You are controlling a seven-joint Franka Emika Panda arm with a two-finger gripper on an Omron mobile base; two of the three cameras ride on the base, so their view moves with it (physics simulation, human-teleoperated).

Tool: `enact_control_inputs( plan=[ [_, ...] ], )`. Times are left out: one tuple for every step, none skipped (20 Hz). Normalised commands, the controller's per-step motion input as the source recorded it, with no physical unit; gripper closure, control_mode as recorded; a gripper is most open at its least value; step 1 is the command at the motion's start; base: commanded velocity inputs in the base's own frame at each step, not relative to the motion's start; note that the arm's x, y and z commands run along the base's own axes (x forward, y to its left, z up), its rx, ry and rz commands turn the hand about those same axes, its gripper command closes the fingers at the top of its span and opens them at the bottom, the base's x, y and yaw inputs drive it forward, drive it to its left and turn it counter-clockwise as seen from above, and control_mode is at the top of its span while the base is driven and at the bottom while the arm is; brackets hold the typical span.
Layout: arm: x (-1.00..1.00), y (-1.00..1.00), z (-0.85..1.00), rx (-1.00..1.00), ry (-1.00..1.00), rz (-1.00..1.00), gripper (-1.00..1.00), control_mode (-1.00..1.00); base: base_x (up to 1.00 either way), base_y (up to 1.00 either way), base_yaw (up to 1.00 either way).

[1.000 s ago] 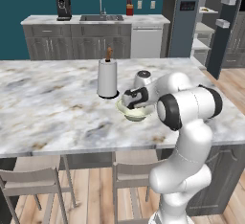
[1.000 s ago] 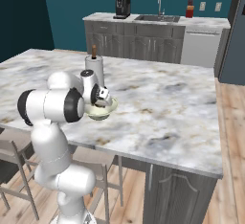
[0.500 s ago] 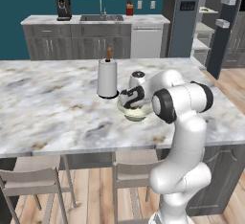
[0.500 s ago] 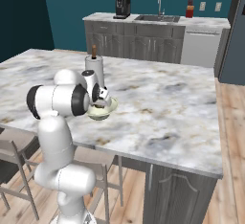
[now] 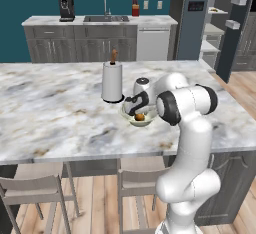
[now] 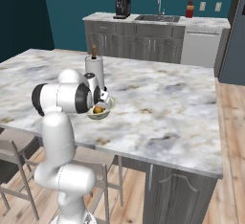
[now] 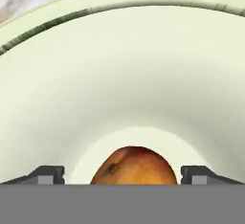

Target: Retrieve the mango and banana from the fridge and place them into the bowl on the dining table.

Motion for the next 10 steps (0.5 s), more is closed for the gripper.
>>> enact_control_inputs(
  plan=[
    [0.24, -0.04, 0.00, 0.00, 0.00, 0.00, -1.00, -1.00, 0.00, 0.00, 0.00],
    [0.00, -0.07, 0.06, 0.00, -0.01, 0.00, -1.00, -1.00, 0.00, 0.00, 0.00],
    [-0.21, 0.00, 0.41, 0.00, -0.05, 0.00, -1.00, -1.00, 0.00, 0.00, 0.00],
    [-0.49, -0.03, 0.60, 0.00, -0.10, 0.00, -1.00, -1.00, 0.00, 0.00, 0.00],
    [-0.76, -0.10, 0.83, 0.00, -0.13, -0.01, -1.00, -1.00, 0.00, 0.00, 0.00],
    [-0.97, -0.19, 0.90, 0.00, -0.14, -0.01, -1.00, -1.00, 0.00, 0.00, 0.00],
    [-1.00, -0.27, 0.98, 0.00, -0.13, -0.01, -1.00, -1.00, 0.00, 0.00, 0.00],
    [-1.00, -0.30, 1.00, 0.00, -0.15, -0.02, -1.00, -1.00, 0.00, 0.00, 0.00],
    [-1.00, -0.32, 1.00, 0.00, -0.15, -0.02, -1.00, -1.00, 0.00, 0.00, 0.00],
    [-1.00, -0.32, 1.00, 0.00, -0.15, -0.03, -1.00, -1.00, 0.00, 0.00, 0.00]
  ],
)
